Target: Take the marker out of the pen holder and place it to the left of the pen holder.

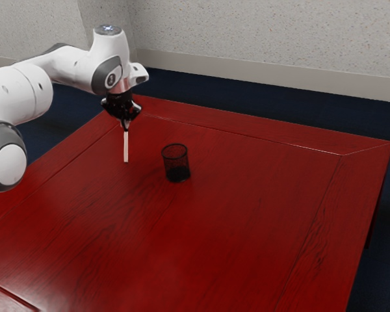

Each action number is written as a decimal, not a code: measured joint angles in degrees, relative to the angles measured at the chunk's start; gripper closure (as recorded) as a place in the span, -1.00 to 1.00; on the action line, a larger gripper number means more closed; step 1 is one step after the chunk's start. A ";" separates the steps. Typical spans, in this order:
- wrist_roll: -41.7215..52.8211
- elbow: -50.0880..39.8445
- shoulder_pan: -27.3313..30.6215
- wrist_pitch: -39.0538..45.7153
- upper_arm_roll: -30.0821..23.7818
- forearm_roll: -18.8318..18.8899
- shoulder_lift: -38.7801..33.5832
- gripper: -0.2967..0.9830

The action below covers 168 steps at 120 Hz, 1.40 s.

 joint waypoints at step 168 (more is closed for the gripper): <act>2.97 -9.71 0.15 -16.99 -7.85 -5.73 -22.72 -0.53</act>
